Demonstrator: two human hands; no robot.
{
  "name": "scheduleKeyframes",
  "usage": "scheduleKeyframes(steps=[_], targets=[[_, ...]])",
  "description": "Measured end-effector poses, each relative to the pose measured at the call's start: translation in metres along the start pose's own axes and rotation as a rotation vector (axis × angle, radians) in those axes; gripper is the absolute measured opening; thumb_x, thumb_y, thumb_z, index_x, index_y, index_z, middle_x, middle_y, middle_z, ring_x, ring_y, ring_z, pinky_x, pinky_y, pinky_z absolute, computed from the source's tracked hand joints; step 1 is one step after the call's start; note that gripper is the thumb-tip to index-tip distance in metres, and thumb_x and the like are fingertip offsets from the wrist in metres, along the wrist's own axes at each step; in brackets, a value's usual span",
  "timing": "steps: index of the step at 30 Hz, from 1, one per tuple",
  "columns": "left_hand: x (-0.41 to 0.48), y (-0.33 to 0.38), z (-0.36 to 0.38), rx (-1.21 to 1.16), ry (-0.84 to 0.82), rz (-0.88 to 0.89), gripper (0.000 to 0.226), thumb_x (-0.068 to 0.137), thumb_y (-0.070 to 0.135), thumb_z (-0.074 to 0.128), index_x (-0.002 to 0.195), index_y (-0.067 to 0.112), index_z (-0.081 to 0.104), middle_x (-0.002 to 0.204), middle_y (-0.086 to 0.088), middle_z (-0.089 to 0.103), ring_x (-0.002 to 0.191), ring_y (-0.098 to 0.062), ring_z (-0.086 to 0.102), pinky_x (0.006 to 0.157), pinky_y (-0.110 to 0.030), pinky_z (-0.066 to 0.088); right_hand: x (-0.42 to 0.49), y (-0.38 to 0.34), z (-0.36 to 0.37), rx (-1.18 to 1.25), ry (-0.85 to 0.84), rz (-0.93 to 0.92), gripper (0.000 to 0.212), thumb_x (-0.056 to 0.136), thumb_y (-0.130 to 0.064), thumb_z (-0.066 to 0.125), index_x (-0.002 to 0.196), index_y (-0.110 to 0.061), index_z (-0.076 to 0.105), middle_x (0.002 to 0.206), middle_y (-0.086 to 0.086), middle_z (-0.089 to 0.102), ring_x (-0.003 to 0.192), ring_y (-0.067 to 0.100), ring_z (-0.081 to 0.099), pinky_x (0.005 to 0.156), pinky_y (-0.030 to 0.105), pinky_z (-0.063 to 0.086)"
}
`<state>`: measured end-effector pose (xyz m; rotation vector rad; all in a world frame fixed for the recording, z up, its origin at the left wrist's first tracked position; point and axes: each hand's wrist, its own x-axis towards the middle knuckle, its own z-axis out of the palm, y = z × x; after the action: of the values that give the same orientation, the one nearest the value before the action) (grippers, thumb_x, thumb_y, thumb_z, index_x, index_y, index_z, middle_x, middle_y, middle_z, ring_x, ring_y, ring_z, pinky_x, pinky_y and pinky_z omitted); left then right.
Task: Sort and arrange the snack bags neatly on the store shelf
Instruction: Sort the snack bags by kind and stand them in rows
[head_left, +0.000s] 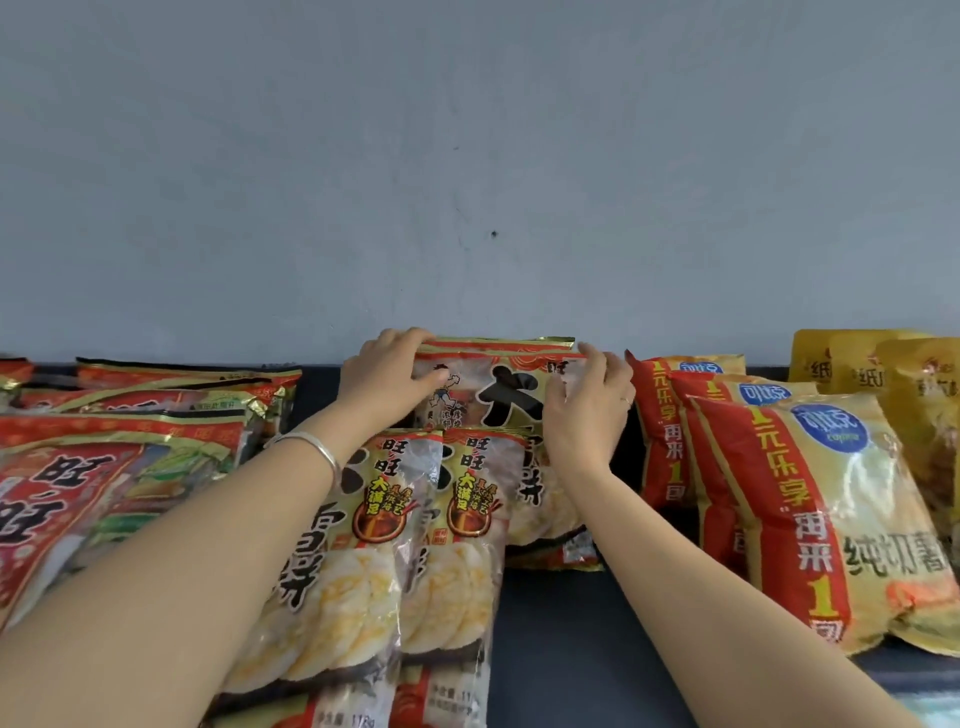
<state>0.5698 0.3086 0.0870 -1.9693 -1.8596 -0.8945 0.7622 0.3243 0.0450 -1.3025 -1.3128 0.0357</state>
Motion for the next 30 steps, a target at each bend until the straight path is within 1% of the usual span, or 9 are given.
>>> scheduleKeyframes(steps=[5,9,13,16,19,20,24,27,30], targets=[[-0.050,-0.005,-0.004,0.006,-0.067,-0.133,0.051,0.090,0.048,0.052,0.137,0.031,0.039,0.144,-0.005,0.038,0.129,-0.028,0.040,0.099,-0.043,0.037,-0.036,-0.003,0.001,-0.035,-0.090,-0.107,0.033,0.096,-0.028,0.054,0.126,-0.014,0.050,0.131,0.009,0.047,0.115,0.024,0.048,0.081,0.031,0.048],[-0.084,-0.005,-0.001,0.035,-0.171,-0.196,0.058,0.088,0.052,0.051,0.141,0.033,0.035,0.148,-0.002,0.032,0.134,-0.027,0.034,0.104,-0.046,0.034,-0.065,0.001,-0.002,-0.007,-0.261,-0.017,0.043,0.094,-0.035,0.054,0.131,-0.015,0.044,0.131,0.007,0.045,0.116,0.025,0.050,0.079,0.031,0.044],[-0.101,0.000,0.002,-0.037,-0.271,-0.257,0.076,0.083,0.058,0.054,0.147,0.027,0.026,0.152,-0.005,0.026,0.138,-0.027,0.028,0.108,-0.045,0.032,-0.080,0.002,-0.003,0.134,-0.506,0.249,0.060,0.087,-0.046,0.061,0.130,-0.012,0.036,0.124,0.008,0.054,0.108,0.029,0.057,0.085,0.043,0.051],[-0.102,0.003,0.010,-0.019,-0.266,-0.292,0.085,0.077,0.064,0.054,0.147,0.026,0.024,0.153,-0.004,0.026,0.138,-0.028,0.029,0.107,-0.053,0.031,-0.080,-0.002,-0.001,0.271,-0.604,0.475,0.079,0.080,-0.054,0.066,0.136,-0.009,0.033,0.122,0.012,0.057,0.107,0.030,0.058,0.087,0.045,0.052],[-0.104,0.005,0.016,0.022,-0.252,-0.316,0.082,0.077,0.064,0.049,0.146,0.030,0.024,0.153,-0.001,0.026,0.138,-0.029,0.029,0.104,-0.058,0.032,-0.082,-0.001,0.012,0.444,-0.716,0.659,0.098,0.049,-0.060,0.078,0.129,-0.014,0.045,0.118,0.010,0.060,0.104,0.031,0.061,0.084,0.045,0.055],[-0.105,0.004,0.016,0.025,-0.250,-0.314,0.080,0.078,0.064,0.048,0.147,0.031,0.023,0.154,0.000,0.025,0.139,-0.029,0.027,0.104,-0.058,0.032,-0.083,0.003,0.022,0.493,-0.732,0.693,0.097,0.044,-0.055,0.080,0.126,-0.014,0.048,0.115,0.010,0.062,0.100,0.031,0.064,0.084,0.048,0.056],[-0.112,-0.001,0.011,-0.026,-0.214,-0.262,0.073,0.084,0.060,0.046,0.147,0.034,0.020,0.155,0.004,0.021,0.142,-0.026,0.020,0.108,-0.057,0.027,-0.090,-0.005,0.024,0.629,-0.647,0.645,0.047,0.078,-0.023,0.075,0.120,-0.017,0.053,0.111,0.011,0.066,0.094,0.028,0.068,0.082,0.048,0.058],[-0.116,0.006,-0.002,0.022,-0.126,-0.227,0.070,0.087,0.058,0.044,0.147,0.037,0.015,0.156,0.006,0.016,0.143,-0.025,0.014,0.109,-0.056,0.021,-0.092,-0.016,0.006,0.785,-0.646,0.519,0.028,0.089,-0.016,0.066,0.115,-0.017,0.056,0.106,0.009,0.069,0.094,0.027,0.070,0.083,0.048,0.058],[-0.122,0.030,-0.005,0.044,0.087,-0.169,0.068,0.088,0.054,0.046,0.147,0.038,0.015,0.155,0.004,0.014,0.143,-0.025,0.011,0.110,-0.057,0.017,-0.080,-0.023,-0.021,0.841,-0.643,0.368,0.017,0.092,-0.012,0.063,0.105,-0.021,0.055,0.104,0.009,0.069,0.094,0.026,0.070,0.082,0.046,0.058]])
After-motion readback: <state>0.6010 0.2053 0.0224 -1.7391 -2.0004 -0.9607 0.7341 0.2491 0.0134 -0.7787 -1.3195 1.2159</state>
